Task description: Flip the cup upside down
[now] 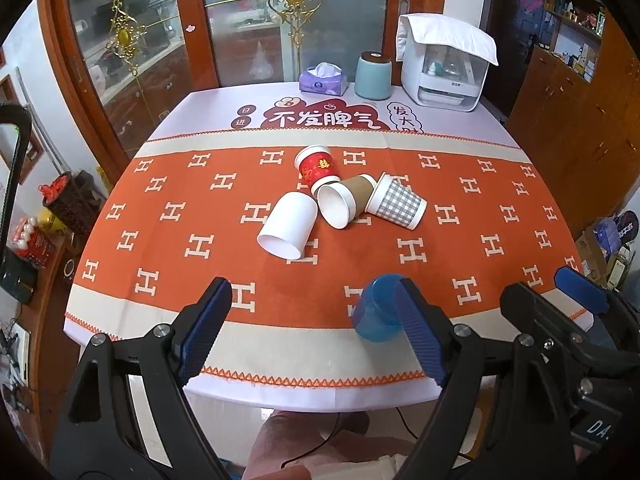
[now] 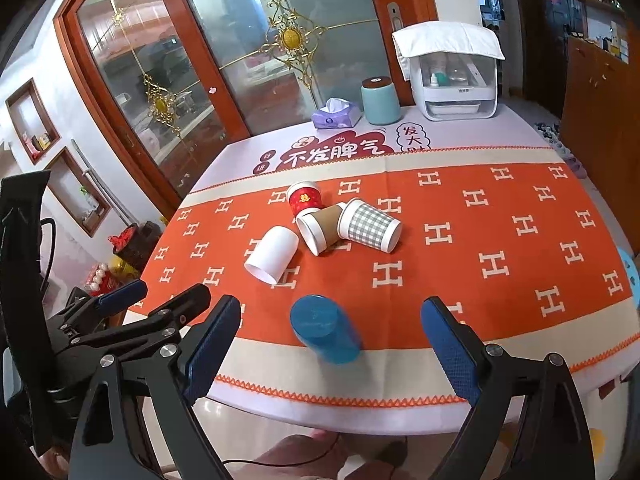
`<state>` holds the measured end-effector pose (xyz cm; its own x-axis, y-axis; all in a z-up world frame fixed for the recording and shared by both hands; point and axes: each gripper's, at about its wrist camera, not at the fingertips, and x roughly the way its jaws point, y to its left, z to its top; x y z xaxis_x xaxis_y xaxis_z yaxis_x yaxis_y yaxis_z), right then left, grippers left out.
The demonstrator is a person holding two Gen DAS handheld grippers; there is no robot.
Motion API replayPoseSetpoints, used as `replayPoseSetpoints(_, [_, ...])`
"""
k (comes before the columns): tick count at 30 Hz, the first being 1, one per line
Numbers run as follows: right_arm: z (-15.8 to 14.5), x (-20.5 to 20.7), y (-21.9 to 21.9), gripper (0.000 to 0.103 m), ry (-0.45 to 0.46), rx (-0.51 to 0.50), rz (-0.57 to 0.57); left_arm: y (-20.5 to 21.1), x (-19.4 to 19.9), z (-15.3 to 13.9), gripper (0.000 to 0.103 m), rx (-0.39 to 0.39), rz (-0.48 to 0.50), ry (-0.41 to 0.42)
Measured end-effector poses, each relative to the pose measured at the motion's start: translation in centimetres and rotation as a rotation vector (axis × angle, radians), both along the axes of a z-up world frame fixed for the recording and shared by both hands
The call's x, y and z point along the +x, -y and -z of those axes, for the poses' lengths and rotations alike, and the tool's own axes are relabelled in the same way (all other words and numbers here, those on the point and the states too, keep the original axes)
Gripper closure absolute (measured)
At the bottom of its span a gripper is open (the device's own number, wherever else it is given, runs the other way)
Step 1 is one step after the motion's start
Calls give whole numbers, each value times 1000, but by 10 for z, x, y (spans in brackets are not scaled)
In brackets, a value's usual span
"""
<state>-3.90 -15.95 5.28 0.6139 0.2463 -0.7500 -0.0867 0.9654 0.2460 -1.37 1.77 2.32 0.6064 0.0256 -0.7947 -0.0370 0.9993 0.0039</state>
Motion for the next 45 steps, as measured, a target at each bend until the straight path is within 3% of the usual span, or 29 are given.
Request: replayPoseSetpoints(45, [24, 31, 2, 10, -63, 8, 0, -4, 23, 15, 22, 14, -7, -47])
